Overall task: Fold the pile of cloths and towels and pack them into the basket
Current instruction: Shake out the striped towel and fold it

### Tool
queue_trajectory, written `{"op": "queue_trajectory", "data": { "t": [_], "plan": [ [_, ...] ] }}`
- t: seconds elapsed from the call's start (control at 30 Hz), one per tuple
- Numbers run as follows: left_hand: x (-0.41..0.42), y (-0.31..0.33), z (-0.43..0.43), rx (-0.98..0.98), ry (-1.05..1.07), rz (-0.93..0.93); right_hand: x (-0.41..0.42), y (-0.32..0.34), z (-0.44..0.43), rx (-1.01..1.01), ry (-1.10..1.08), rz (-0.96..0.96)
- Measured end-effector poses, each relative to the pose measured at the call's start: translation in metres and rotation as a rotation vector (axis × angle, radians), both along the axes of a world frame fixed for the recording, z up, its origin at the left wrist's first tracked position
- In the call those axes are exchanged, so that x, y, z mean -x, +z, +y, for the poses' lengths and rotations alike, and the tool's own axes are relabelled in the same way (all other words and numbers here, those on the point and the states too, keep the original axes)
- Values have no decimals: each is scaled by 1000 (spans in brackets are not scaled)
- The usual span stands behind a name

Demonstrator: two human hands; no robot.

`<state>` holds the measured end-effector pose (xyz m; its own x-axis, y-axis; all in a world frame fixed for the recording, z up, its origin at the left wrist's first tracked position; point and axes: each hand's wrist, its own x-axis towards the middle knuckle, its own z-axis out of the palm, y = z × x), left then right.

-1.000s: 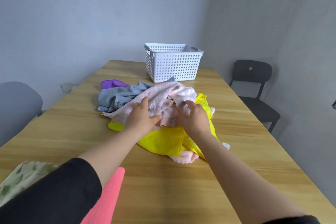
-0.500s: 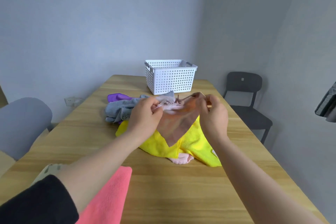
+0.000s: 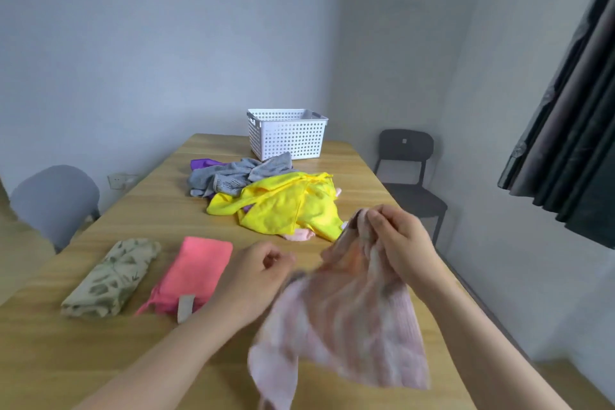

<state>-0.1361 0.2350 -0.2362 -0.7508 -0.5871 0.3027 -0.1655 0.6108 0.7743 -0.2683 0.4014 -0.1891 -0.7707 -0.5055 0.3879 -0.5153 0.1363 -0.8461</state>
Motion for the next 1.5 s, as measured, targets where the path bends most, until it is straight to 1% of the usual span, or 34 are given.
{"op": "queue_trajectory", "data": {
  "t": [0.1, 0.23, 0.37, 0.5, 0.63, 0.7, 0.77, 0.83, 0.9, 0.97, 1.03, 1.2, 1.27, 1.3, 1.37, 1.5],
  "plan": [
    [-16, -14, 16, -24, -24, -14, -17, -14, 24, -111, 47, -9],
    [-24, -10, 35, -84, -111, 55, -28, -13, 38, -164, 54, 67],
    [-20, -9, 49, -120, -215, 62, -31, -10, 41, -186, 111, 91],
    [-7, -11, 52, -166, -241, 88, -35, -6, 39, -169, 176, 93],
    [4, -22, 45, -109, -284, 32, -32, -4, 41, -45, 155, 66],
    [7, -26, 40, -152, -260, 82, -25, -8, 45, -16, 43, 94],
    [7, -26, 35, -239, -242, 152, -16, -17, 50, -57, -64, 94],
    [5, -24, 32, -386, -262, 220, -9, -27, 53, -116, -100, 50],
    [3, -23, 30, -473, -273, 260, -6, -37, 54, -158, -99, 1],
    [3, -25, 26, -456, -228, 278, -6, -43, 57, -175, -55, -48],
    [5, -27, 18, -445, -148, 304, -6, -49, 60, -202, 36, -136],
    [9, -28, -4, -480, -21, 337, -5, -56, 70, -339, 238, -287],
    [11, -29, -14, -450, 2, 337, -5, -58, 73, -420, 288, -281],
    [11, -29, -18, -441, 4, 341, -3, -59, 73, -472, 264, -236],
    [12, -29, -24, -433, 15, 359, -1, -62, 73, -476, 151, -154],
    [11, -18, -30, -407, 38, 406, 1, -55, 71, -279, -138, -20]
  ]
}}
